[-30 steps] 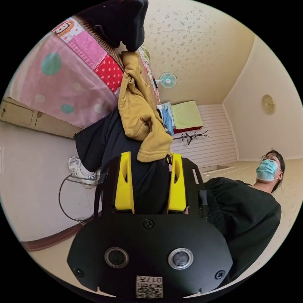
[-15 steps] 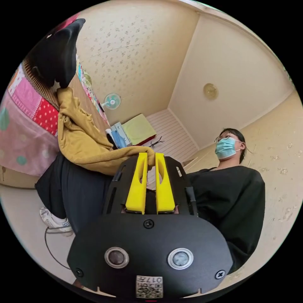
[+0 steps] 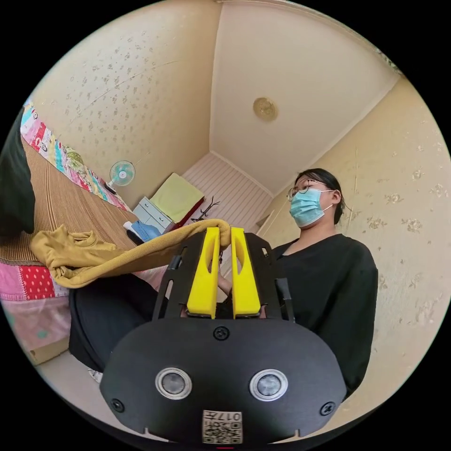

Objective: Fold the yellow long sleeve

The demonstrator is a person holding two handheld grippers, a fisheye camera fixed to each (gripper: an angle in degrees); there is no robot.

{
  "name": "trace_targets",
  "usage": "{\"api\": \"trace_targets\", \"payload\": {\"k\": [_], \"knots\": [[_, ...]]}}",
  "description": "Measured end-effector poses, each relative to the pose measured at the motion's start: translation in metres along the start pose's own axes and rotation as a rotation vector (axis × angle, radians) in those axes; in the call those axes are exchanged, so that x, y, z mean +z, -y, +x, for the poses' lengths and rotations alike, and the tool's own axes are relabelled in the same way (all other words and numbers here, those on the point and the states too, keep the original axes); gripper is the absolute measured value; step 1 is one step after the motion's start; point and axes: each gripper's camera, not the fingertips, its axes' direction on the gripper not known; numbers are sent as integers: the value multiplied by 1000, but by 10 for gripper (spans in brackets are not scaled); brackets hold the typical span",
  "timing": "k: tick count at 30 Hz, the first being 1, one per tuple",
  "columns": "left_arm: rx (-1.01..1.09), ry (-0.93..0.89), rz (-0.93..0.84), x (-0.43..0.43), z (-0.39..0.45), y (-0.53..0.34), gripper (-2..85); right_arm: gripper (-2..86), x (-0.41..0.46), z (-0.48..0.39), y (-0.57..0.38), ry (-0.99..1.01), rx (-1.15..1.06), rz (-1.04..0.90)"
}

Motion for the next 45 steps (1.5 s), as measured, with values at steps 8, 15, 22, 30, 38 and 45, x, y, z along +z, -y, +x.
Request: {"api": "trace_targets", "payload": {"k": [8, 15, 22, 30, 38, 45], "knots": [[-112, -86, -158, 35, 50, 51, 45, 52, 15, -78, 23, 60, -253, -80], [-598, 83, -34, 30, -58, 32, 46, 23, 39, 39, 13, -72, 211, -177], [-888, 181, 171, 32, -243, 19, 47, 22, 57, 260, -23, -169, 701, -43], [-795, 445, 240, 48, -363, 62, 132, 56, 56, 444, -85, -130, 1078, 350], [-791, 574, 61, 55, -333, 29, 158, 125, 107, 423, -122, -322, 1096, -22], [-749, 529, -3, 75, -261, -30, 149, 112, 110, 343, -185, -174, 955, 9]]}}
